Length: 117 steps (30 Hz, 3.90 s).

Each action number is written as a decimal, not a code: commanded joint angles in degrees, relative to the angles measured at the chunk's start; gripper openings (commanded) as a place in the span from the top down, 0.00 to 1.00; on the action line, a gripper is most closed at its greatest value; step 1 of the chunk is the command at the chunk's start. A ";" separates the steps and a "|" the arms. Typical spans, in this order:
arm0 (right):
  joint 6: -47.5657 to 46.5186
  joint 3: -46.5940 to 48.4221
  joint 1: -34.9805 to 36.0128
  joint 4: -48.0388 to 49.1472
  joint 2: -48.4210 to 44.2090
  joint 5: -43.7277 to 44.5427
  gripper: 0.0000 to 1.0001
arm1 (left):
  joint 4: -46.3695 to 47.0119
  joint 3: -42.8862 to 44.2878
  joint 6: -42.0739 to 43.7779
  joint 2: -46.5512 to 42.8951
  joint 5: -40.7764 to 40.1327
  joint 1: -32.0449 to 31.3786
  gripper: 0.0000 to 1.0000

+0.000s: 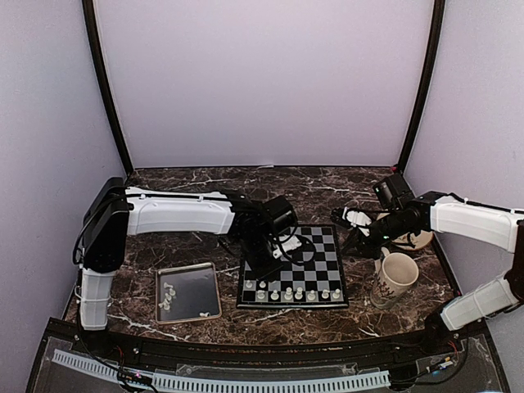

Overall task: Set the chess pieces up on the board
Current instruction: Place the pawn on c2, then pick up the pawn from the storage box.

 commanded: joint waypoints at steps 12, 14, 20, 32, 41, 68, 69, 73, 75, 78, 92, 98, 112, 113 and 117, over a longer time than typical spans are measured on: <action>-0.42 -0.29 -0.37 -0.11 -0.49 0.35 0.76 | -2.94 2.67 2.37 1.16 1.59 -1.41 0.91; -0.42 -0.31 -0.38 -0.11 -0.42 0.30 0.76 | -3.07 2.92 2.42 1.48 1.65 -1.50 0.91; -0.50 -0.41 -0.37 -0.11 -0.55 0.30 0.76 | -3.98 3.47 2.55 2.29 0.88 -1.77 0.90; -0.57 -0.29 -0.38 -0.11 -0.30 0.22 0.76 | -4.27 4.05 2.64 2.87 -0.10 -1.86 0.80; -0.66 -0.28 -0.38 -0.11 -0.23 0.16 0.76 | -3.62 4.88 2.21 2.96 0.72 -1.95 0.76; -0.81 -0.33 -0.42 -0.28 -0.04 0.78 0.76 | -5.44 -31.21 -28.05 -33.12 -14.54 5.67 0.72; -0.77 -0.33 -0.38 -0.30 -0.05 0.80 0.76 | -6.64 -32.94 -29.47 -34.29 -14.30 6.14 0.72; -0.73 -0.43 -0.37 -0.20 -0.13 0.75 0.76 | -11.10 -38.57 -34.81 -37.68 -14.91 7.53 0.70; -0.68 -0.40 -0.42 -0.27 0.07 0.57 0.76 | -12.18 -40.87 -37.06 -38.87 -14.86 7.86 0.70; -0.70 -0.33 -0.44 -0.37 0.50 0.48 0.76 | -13.76 -43.58 -39.55 -40.26 -14.40 8.28 0.70; -0.72 -0.31 -0.47 -0.37 0.12 0.87 0.76 | -13.94 -47.25 -40.11 -40.00 -11.24 8.77 0.79; -0.72 -0.33 -0.46 -0.37 0.24 0.83 0.76 | -11.66 -48.50 -39.94 -38.59 -11.70 8.86 0.76; -0.77 -0.25 -0.47 -0.41 0.55 0.81 0.76 | -8.21 -48.31 -37.19 -34.27 -10.64 9.21 0.80; -0.81 -0.32 -0.47 -0.45 0.56 0.78 0.76 | -8.08 -48.23 -37.06 -34.13 -10.51 9.21 0.80; -0.77 -0.30 -0.47 -0.46 0.59 0.78 0.76 | -7.11 -48.00 -36.18 -33.24 -9.22 9.21 0.82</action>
